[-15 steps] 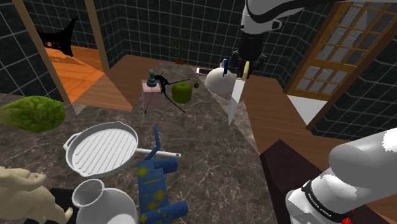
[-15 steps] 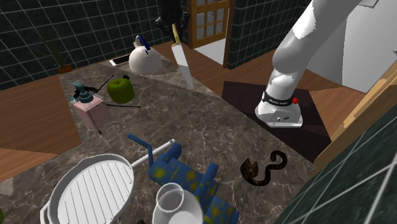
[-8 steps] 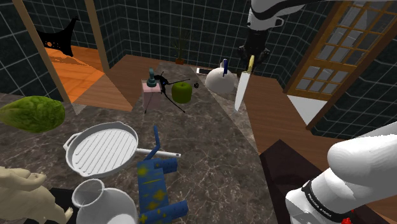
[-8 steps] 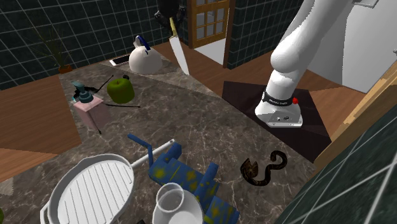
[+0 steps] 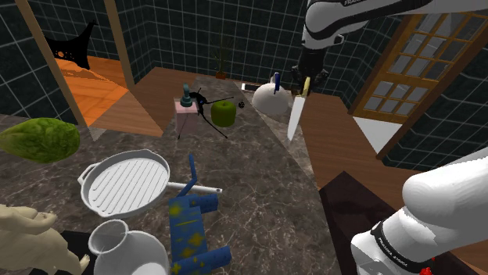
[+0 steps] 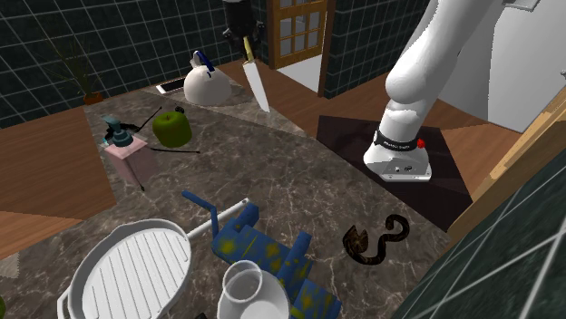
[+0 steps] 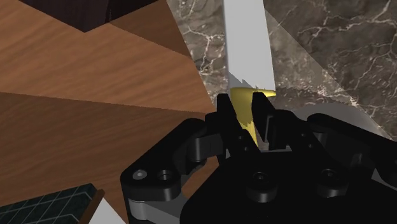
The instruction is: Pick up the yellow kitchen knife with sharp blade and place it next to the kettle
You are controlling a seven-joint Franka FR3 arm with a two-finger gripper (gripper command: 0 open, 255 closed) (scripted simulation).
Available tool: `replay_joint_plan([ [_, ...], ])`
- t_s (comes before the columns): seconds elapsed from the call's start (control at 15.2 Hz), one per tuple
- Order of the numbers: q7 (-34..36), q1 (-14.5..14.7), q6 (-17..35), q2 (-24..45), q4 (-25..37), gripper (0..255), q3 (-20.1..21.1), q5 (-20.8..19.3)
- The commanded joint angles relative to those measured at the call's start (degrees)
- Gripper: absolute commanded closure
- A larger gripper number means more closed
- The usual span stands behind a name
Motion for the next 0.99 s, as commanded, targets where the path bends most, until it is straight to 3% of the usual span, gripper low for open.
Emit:
replay_joint_plan([
  [0.0, 0.4, 0.0, 1.6, 0.4, -1.2, 255, 0.1, -0.3],
  [0.92, 3.8, 0.1, 11.7, 5.2, -7.3, 255, 0.3, -3.3],
])
